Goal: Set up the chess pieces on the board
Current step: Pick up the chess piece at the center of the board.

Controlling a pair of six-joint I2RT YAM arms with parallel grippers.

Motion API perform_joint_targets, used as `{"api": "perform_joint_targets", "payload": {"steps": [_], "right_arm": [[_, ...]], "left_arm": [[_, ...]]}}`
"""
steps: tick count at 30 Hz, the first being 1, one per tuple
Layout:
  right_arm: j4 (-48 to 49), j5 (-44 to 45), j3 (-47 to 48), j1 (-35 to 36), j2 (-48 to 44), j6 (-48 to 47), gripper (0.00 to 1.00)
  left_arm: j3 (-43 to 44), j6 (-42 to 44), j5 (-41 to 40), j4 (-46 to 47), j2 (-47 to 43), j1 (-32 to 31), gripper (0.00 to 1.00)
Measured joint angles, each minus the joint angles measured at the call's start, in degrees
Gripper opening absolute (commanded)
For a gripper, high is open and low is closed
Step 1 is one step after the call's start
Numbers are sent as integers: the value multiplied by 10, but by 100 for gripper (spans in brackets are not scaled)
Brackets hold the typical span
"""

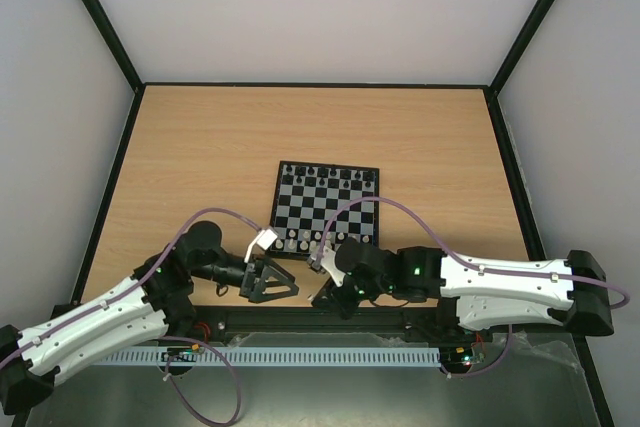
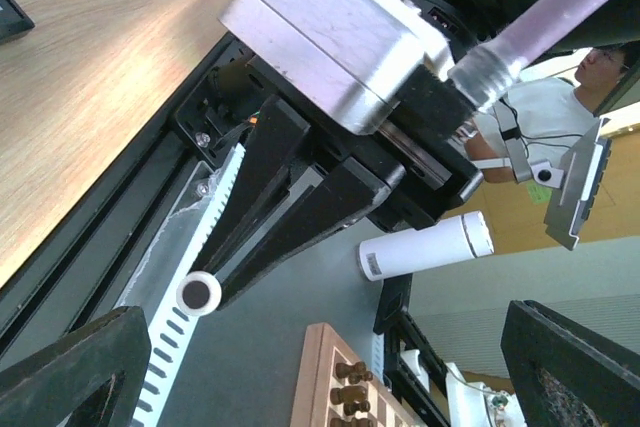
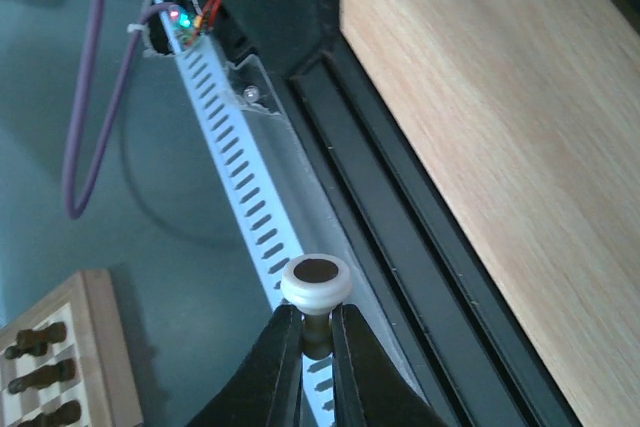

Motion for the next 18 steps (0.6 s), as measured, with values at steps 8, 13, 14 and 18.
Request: {"api": "perform_joint_targets", "payload": {"steps": [8,13,14,18], "right_arm": [[1,-43,10,0,-2,-15,7],[1,-55,24,0,-2,-23,7],[1,-58,26,0,-2,-26,7],[-2,-63,36,0,-2,-33,7]], "left_arm": [[-16,-8,10,3,0,-1,92],[-23,-9,19,-4,2,-2,81],[-23,-9,19,-5,3,-2,79],[-24,-10,24,-7,3,-4,74]]}}
